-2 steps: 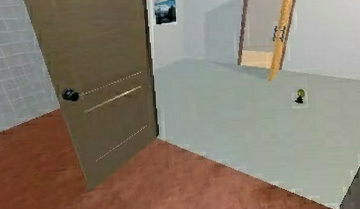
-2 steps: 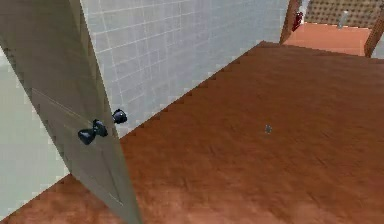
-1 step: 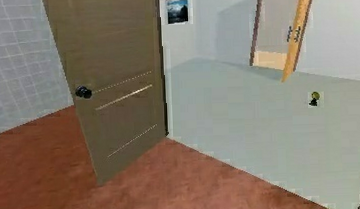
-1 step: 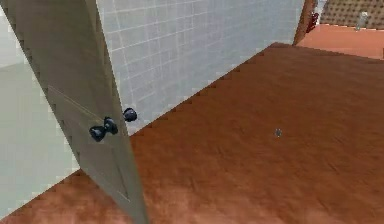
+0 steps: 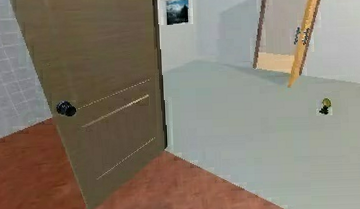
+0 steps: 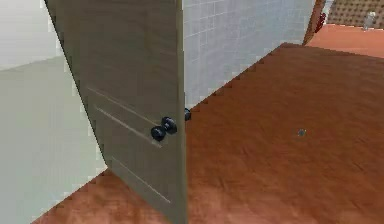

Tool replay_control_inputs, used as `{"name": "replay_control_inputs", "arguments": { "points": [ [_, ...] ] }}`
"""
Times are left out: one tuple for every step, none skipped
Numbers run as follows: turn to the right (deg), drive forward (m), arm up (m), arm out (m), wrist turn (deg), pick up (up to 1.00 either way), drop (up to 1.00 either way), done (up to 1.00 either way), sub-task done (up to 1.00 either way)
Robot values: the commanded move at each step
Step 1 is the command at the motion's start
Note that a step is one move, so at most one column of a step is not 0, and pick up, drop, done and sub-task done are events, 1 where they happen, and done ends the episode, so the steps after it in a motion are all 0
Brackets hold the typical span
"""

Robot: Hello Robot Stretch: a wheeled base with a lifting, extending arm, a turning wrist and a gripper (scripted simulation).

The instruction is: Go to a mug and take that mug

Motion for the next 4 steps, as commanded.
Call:
{"name": "replay_control_inputs", "arguments": {
  "points": [
    [12.0, 0.00, 0.00, 0.00, 0.0, 0.00, 0.00, 0.00, 0.00],
    [0.0, 0.80, 0.00, 0.00, 0.0, 0.00, 0.00, 0.00, 0.00],
    [42.0, 0.00, 0.00, 0.00, 0.0, 0.00, 0.00, 0.00, 0.00],
    [0.0, 0.05, 0.00, 0.00, 0.0, 0.00, 0.00, 0.00, 0.00]
  ]
}}
